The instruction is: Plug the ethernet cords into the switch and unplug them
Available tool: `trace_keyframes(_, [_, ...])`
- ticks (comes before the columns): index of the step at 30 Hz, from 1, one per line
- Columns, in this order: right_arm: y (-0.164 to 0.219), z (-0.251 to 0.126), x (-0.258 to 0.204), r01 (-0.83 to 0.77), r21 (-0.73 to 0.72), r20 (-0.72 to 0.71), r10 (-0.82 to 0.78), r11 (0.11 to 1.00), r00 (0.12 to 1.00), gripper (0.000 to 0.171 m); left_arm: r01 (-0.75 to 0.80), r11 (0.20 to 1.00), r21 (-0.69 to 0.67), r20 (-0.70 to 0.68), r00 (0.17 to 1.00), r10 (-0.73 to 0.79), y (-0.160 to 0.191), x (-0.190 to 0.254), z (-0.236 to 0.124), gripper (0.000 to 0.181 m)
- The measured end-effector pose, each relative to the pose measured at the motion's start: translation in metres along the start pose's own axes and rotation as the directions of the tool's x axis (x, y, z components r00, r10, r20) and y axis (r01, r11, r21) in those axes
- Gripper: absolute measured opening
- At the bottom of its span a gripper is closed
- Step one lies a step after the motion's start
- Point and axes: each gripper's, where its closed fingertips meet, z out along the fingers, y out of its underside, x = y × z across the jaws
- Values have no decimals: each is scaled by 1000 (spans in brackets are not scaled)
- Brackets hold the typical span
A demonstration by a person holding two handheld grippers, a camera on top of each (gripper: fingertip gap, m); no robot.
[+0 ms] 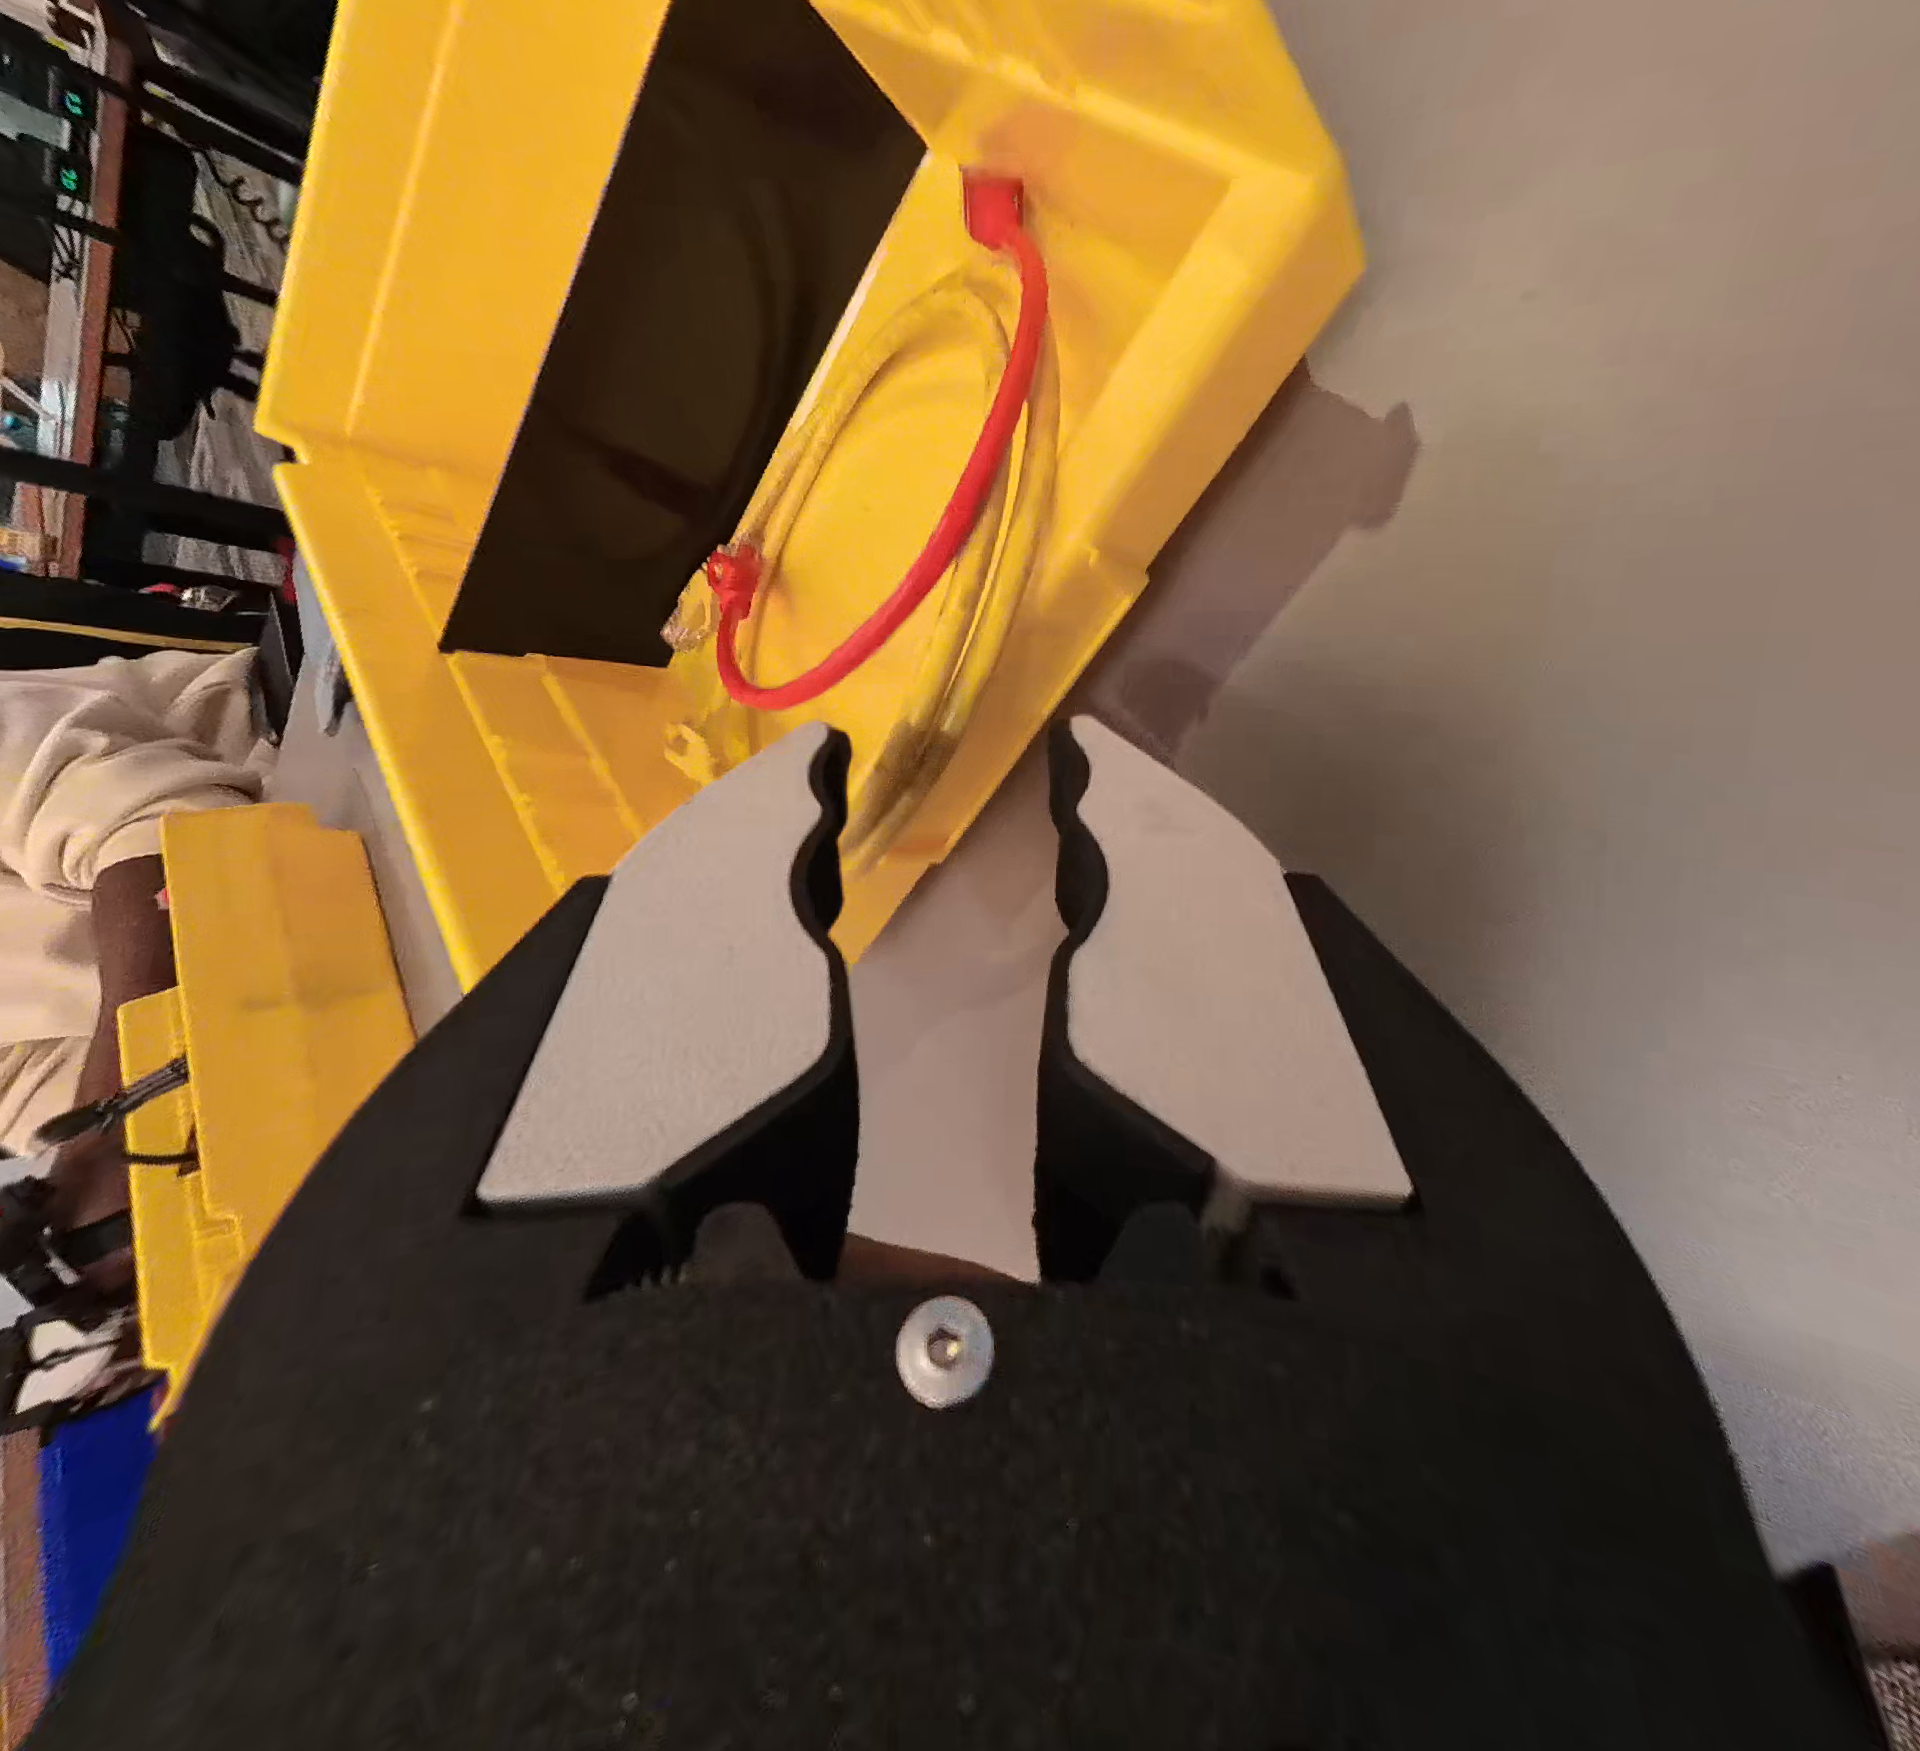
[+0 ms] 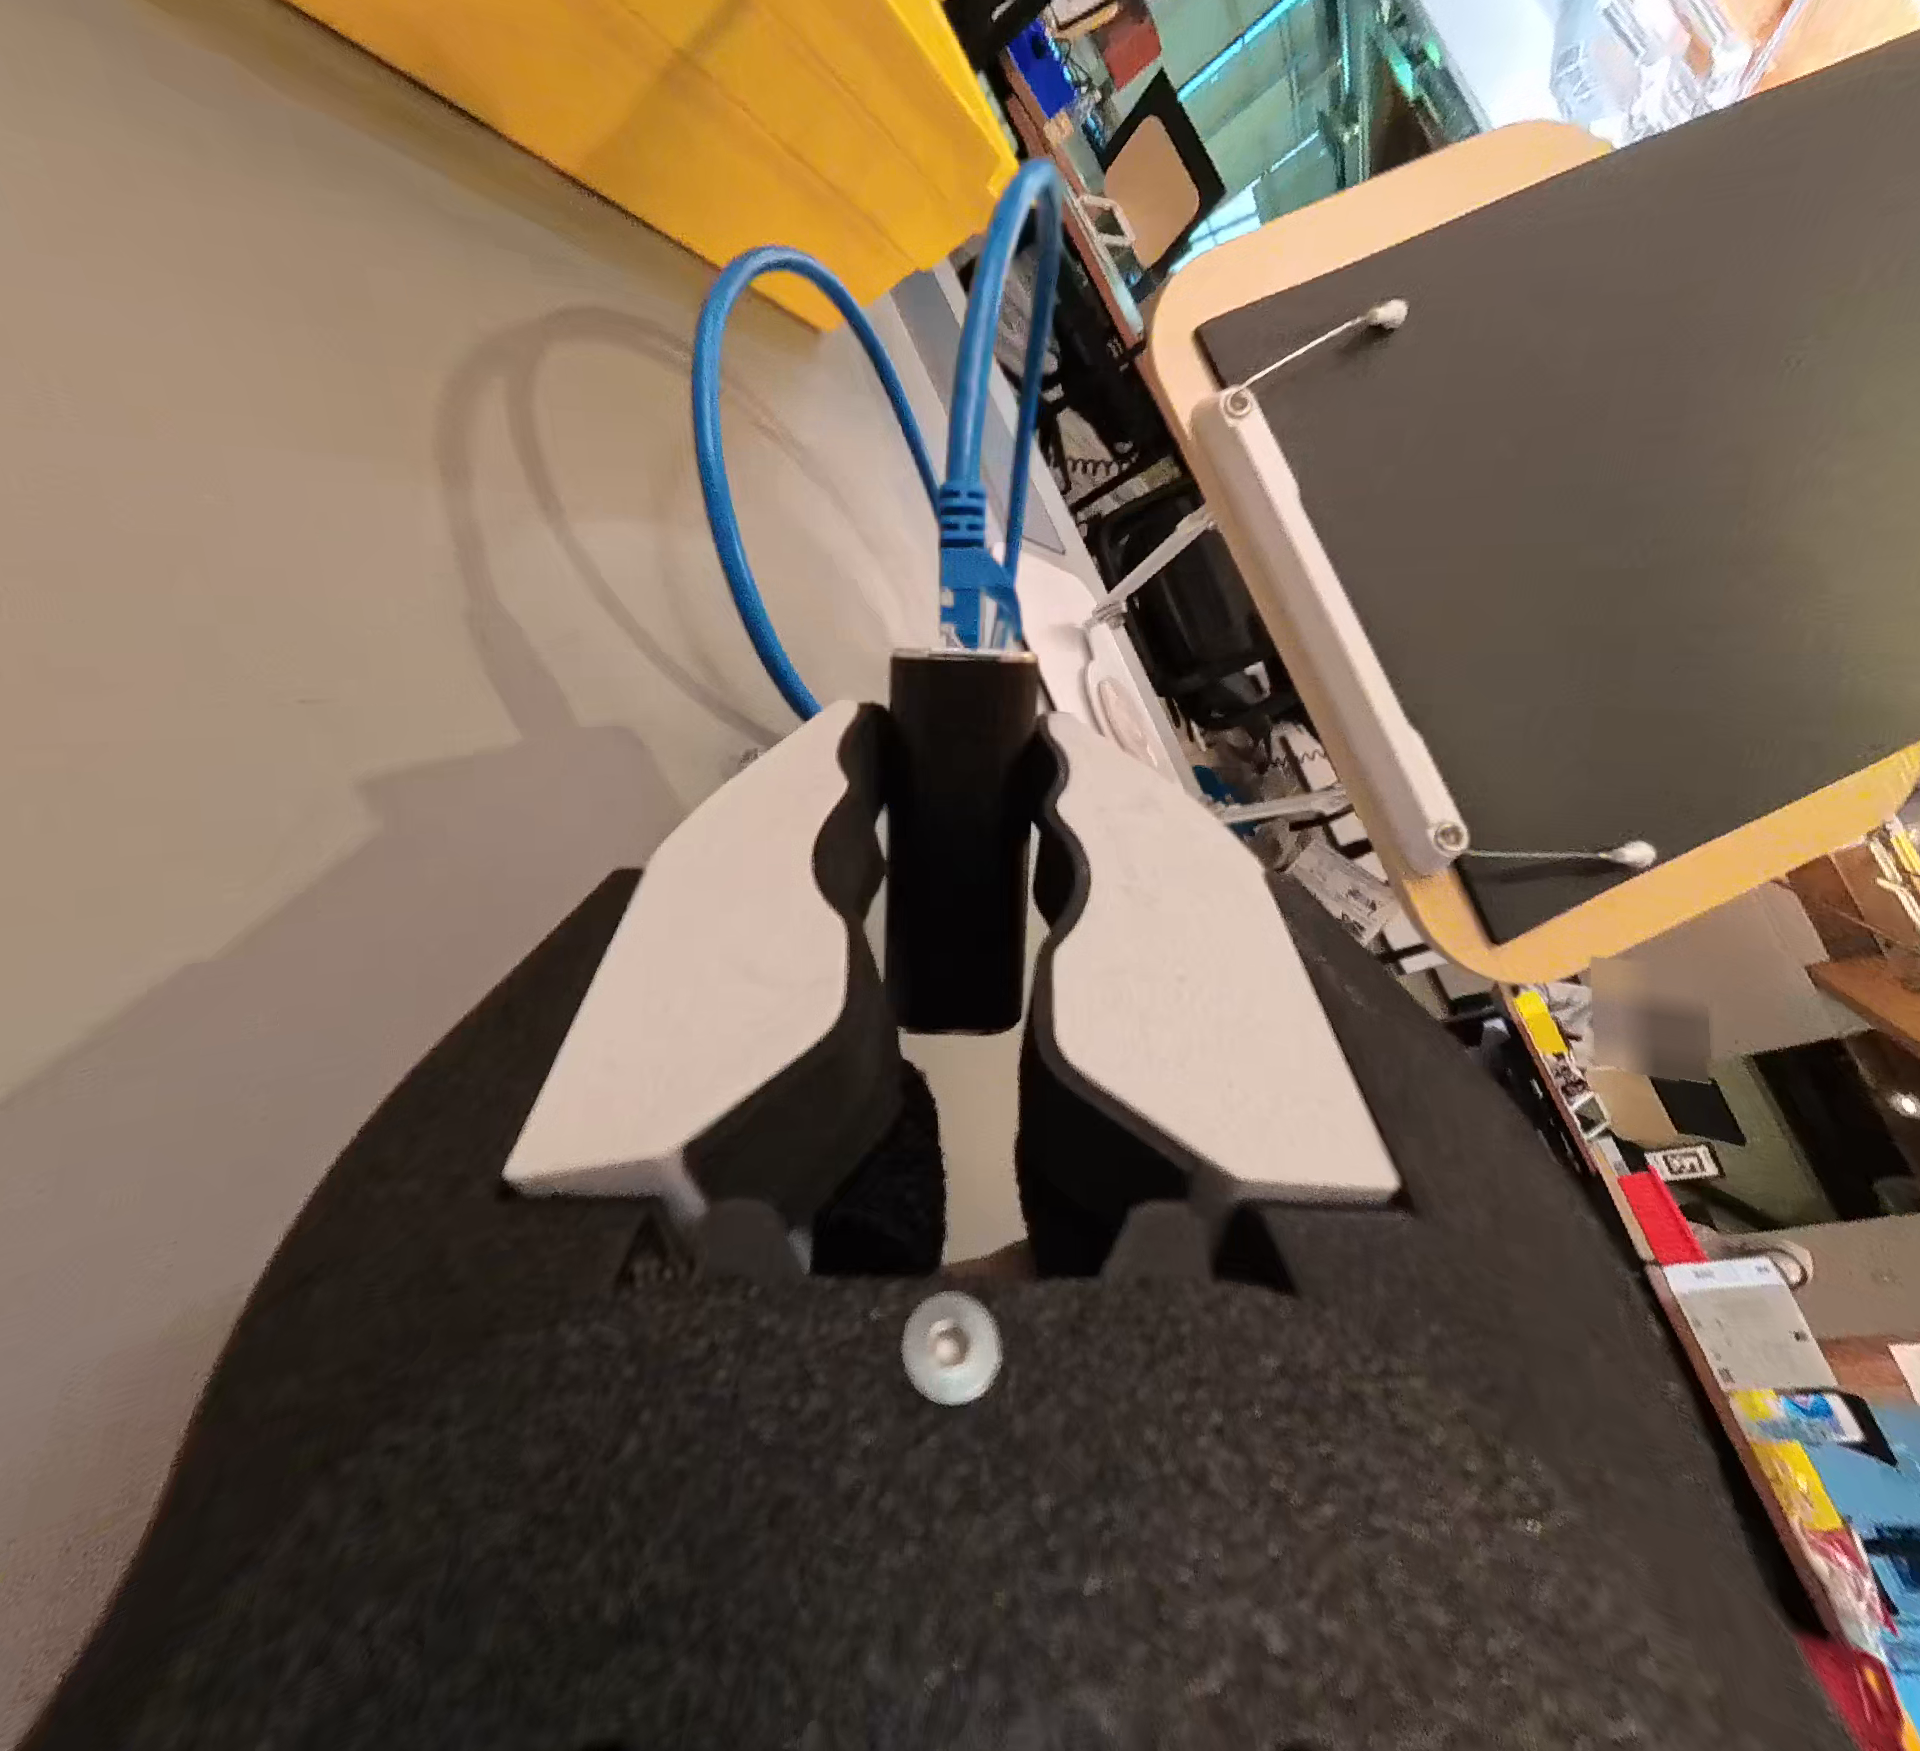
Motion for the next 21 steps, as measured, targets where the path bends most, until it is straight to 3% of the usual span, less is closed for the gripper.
trace_keyframes(2, [-1, -3, 2, -31, 15, 2, 31, 999, 1000, 25, -18, 1000, -13, -4, 1000, 18, -1, 0, 7, 35])
trace_keyframes(4, [-2, -4, 3, -59, 23, 10, 59, 998, 998, 25, -89, 994, -69, 32, 995, 91, 5, -4, 10, 17])
trace_keyframes(8, [-2, -3, 1, -51, 29, 24, 50, 998, 998, 25, -203, 975, -92, 89, 973, 211, -2, -18, -6, 7])
trace_keyframes(17, [5, -2, 8, -153, 18, 46, 152, 988, 987, 26, -344, 937, -61, 96, 933, 348, -34, -69, -44, 5])
trace_keyframes(21, [5, -2, 7, -156, 17, 50, 155, 988, 987, 25, -261, 965, -7, 73, 963, 261, -42, -93, -62, 5])
